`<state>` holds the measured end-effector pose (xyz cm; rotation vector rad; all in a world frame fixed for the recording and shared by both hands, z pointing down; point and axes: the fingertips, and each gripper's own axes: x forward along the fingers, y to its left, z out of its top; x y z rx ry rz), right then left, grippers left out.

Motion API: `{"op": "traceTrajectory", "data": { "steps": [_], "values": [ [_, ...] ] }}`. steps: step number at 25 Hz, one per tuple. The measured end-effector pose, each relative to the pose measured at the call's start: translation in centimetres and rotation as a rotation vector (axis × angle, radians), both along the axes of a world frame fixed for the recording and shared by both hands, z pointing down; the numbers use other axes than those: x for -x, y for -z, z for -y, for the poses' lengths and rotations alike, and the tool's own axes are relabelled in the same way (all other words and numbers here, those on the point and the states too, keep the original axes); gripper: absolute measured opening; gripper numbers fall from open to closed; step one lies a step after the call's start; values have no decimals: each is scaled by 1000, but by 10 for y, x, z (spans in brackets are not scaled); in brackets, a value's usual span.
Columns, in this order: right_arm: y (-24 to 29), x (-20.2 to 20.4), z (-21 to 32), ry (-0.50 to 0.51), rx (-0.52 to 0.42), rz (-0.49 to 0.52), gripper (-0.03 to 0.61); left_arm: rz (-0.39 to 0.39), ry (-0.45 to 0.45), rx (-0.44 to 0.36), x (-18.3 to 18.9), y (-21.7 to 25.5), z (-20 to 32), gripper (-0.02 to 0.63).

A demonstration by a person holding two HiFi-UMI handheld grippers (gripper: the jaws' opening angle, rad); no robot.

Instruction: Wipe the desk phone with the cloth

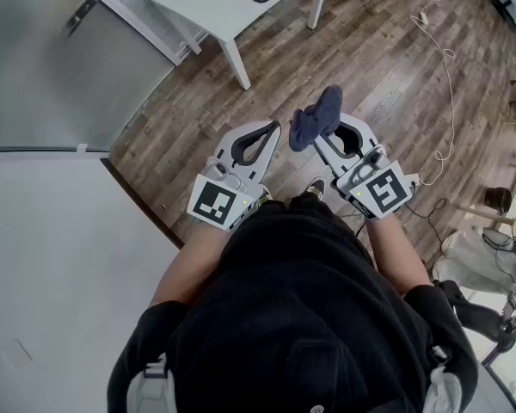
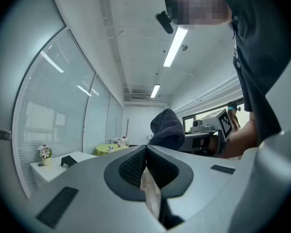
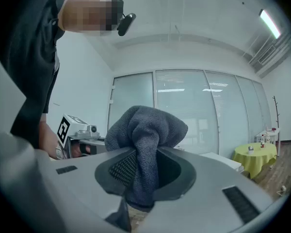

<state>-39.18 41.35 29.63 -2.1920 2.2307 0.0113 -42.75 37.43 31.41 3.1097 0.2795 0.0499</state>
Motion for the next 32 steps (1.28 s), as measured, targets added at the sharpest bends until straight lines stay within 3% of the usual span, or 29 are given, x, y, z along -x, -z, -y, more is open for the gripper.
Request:
{"op": "traceTrajectory", "data": {
  "steps": [23,32],
  "values": [
    [-25,33,39,-15,66,69,95,-2,-35,8,32,-11,44,11],
    [-29,8,46,-9,69,66,95,6,-37,8,5,-17,53,11]
  ]
}}
